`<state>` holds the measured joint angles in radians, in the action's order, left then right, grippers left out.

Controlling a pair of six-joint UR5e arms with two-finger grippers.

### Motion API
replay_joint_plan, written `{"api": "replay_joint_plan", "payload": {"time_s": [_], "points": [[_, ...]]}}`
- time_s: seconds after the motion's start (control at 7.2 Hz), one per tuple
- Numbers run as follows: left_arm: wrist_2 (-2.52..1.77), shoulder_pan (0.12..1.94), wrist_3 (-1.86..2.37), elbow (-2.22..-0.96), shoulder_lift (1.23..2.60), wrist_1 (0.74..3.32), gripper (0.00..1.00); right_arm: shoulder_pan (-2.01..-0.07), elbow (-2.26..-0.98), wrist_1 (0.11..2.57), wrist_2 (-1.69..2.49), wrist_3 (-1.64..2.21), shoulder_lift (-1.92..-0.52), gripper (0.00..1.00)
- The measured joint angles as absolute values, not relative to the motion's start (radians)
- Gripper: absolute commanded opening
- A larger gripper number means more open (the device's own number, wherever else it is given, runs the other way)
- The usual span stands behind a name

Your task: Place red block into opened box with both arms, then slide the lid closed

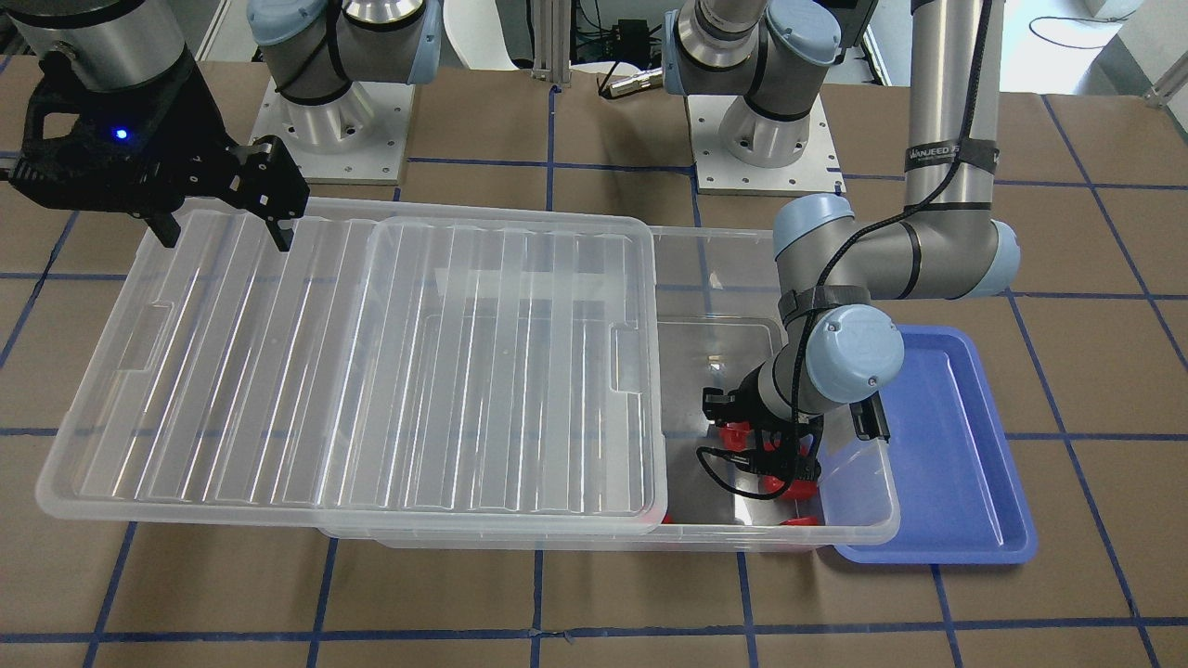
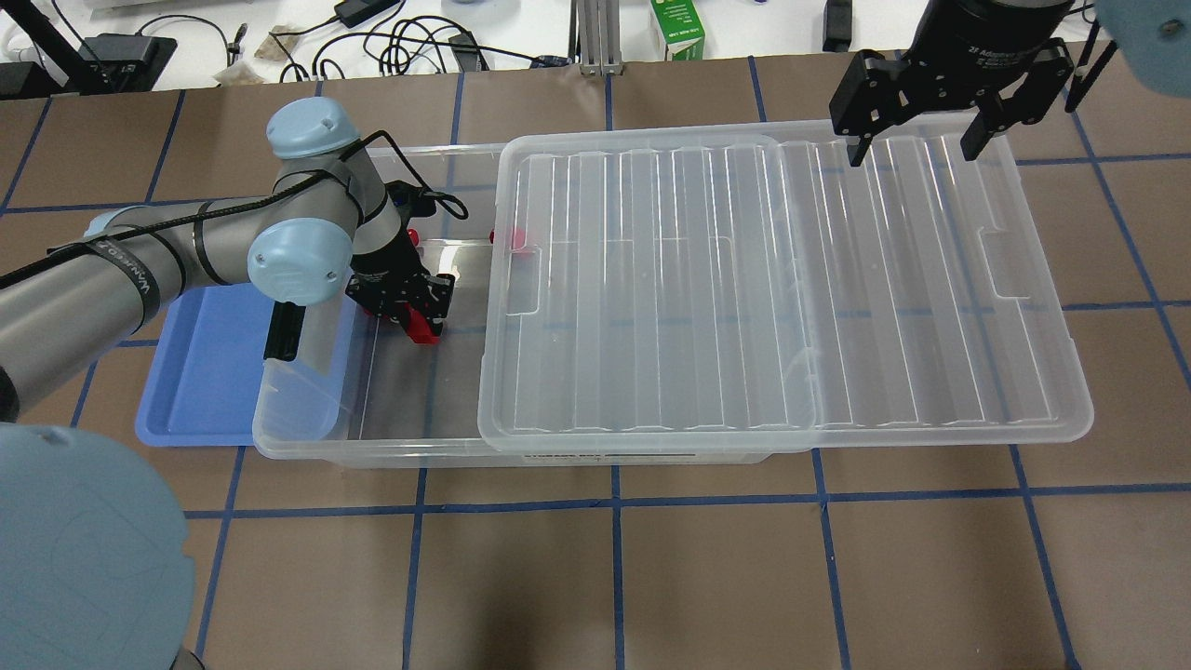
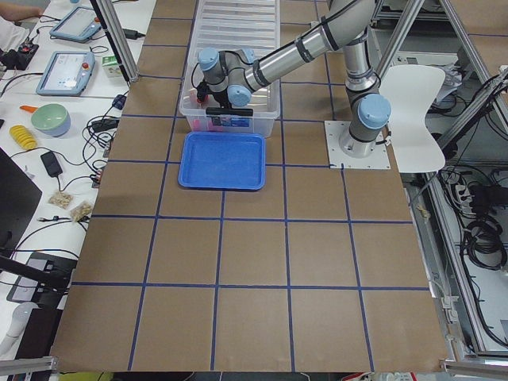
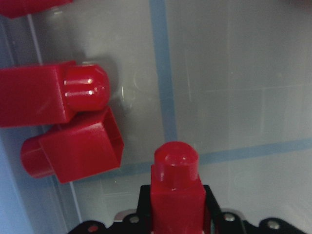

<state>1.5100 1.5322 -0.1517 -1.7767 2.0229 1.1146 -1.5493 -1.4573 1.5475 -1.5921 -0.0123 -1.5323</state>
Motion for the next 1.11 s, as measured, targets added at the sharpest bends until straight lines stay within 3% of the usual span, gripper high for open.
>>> {"api": "replay_joint_plan", "payload": {"time_s": [0.14, 0.69, 1.11], "points": [[1.51, 1.532, -0.15, -1.777, 2.03, 1.109, 1.0, -1.549, -1.457, 1.547, -1.593, -0.012, -1.532, 1.0], [1.511, 1.542, -0.151, -1.764, 1.997, 1.116, 1.0, -1.549, -1.457, 1.547, -1.596, -0.012, -1.532, 1.0], [1.525, 1.544, -0.153, -1.717, 1.88, 1.218, 1.0, -1.549, -1.457, 1.547, -1.597, -0.013, -1.533, 1.0]]}}
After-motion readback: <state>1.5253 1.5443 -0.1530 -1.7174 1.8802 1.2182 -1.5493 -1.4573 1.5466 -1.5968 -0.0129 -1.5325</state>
